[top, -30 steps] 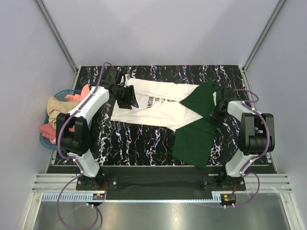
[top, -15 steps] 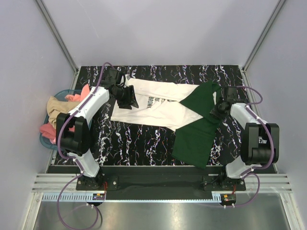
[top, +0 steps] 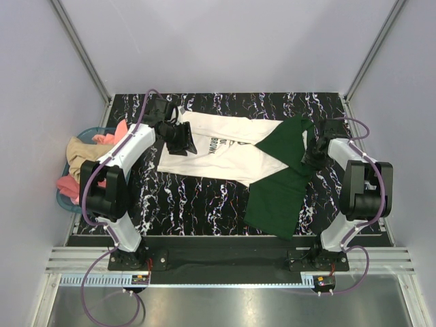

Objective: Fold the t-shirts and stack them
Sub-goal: Fold the tshirt

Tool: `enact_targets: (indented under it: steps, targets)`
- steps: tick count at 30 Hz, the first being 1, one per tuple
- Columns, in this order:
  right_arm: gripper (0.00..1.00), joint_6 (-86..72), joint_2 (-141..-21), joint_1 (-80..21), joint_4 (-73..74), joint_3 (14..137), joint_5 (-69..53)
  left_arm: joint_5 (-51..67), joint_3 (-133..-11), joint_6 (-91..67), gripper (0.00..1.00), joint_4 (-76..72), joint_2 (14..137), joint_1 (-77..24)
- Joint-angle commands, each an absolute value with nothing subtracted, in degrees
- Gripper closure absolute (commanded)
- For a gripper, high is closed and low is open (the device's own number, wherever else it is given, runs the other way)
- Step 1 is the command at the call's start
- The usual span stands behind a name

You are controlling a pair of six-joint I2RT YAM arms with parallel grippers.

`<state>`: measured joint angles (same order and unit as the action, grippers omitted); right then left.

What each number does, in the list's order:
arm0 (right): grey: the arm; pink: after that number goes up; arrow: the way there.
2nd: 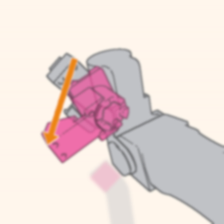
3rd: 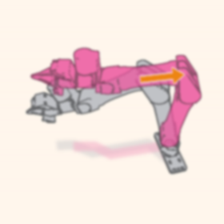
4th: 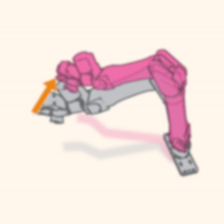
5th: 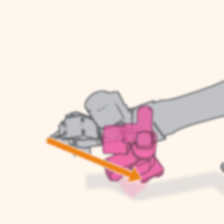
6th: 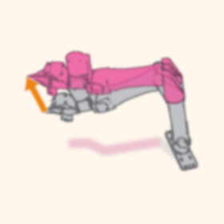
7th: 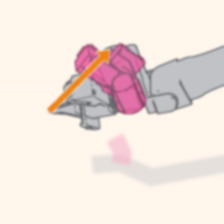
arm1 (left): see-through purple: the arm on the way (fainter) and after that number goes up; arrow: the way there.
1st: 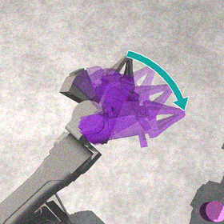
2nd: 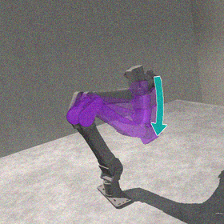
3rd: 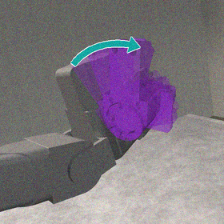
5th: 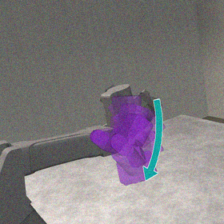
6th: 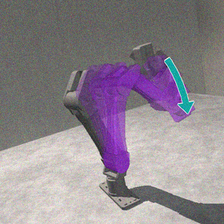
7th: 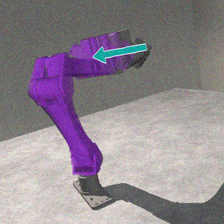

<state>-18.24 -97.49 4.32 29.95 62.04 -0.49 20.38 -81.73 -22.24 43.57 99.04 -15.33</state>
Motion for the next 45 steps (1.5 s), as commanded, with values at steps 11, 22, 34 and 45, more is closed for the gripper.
enact_targets:
  steps: [11, 22, 34, 45]
  targets:
    - [0.50, -15.6, -99.9, 5.1, 32.3, 65.1, -1.1, 20.8, -81.1, -21.5, 0.50, 41.7, 97.8, -15.4]
    - [0.65, -15.5, -101.3, 5.2, 32.3, 66.0, -1.8, 20.8, -81.0, -21.4, 0.50, 41.7, 97.3, -15.4]
    - [1.00, -18.4, -95.9, 5.2, 33.2, 66.2, -8.1, 21.2, -81.5, -21.8, 0.50, 41.7, 97.3, -15.4]
    - [0.57, -26.7, -93.1, 5.2, 32.3, 61.6, -3.8, 21.6, -81.1, -22.1, 0.50, 41.5, 96.7, -15.4]
